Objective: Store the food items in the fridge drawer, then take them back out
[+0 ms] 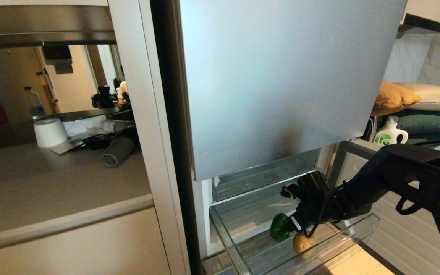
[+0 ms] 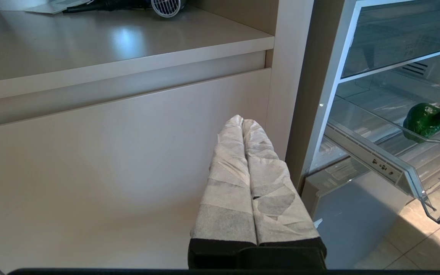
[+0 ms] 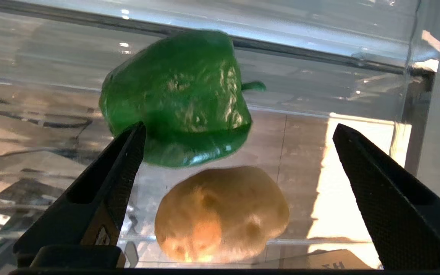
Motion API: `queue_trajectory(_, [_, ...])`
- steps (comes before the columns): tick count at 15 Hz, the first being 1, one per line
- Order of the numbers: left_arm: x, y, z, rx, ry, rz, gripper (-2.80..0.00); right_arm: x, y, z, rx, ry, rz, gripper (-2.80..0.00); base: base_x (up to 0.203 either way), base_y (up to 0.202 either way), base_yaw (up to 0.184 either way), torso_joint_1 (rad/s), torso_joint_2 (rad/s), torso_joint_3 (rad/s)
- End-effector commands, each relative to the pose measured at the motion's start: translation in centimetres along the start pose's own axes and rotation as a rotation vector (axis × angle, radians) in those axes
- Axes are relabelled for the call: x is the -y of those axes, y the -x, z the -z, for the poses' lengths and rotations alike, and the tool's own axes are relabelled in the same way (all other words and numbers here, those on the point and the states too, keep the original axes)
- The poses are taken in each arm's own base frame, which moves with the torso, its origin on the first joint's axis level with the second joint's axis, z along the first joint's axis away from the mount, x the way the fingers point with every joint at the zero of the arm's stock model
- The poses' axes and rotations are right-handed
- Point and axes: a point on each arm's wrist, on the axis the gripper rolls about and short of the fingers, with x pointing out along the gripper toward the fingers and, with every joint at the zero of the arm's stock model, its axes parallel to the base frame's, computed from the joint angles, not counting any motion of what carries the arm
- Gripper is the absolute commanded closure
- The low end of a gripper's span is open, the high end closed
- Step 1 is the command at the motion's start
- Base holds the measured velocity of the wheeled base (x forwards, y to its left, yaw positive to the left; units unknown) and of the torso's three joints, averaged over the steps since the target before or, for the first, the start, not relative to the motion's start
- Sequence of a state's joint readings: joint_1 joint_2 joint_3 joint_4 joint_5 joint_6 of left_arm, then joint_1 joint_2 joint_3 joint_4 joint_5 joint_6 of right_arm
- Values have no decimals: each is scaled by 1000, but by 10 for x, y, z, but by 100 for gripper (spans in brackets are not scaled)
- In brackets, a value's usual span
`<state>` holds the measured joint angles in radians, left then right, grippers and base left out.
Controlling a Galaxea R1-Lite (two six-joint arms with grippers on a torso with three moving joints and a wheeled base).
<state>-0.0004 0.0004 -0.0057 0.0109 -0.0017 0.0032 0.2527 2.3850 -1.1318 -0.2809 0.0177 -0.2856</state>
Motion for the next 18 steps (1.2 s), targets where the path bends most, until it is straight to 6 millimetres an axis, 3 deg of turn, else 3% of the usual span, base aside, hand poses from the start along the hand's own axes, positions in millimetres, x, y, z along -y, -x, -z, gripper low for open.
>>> queue_trajectory(1, [0,0,0,1,0,-1,0,3,-6,1,-7,-4,9,-280,0,0,0,0,0,0])
queue_trajectory(4, [0,0,0,1,0,-1,0,17,-5,6,-19,-32,50,-280,0,0,0,0,0,0])
queue_trajectory(8, [0,0,0,1,0,1,0,28,16,3,8,-51,74,-280,0,0,0,0,0,0])
queue_trajectory(11, [0,0,0,1,0,1,0,16,28,2,17,-29,56,-280,0,0,0,0,0,0])
queue_trajectory(18, [0,0,0,1,0,-1,0,-5,22,-5,49,33,22,-280,0,0,0,0,0,0])
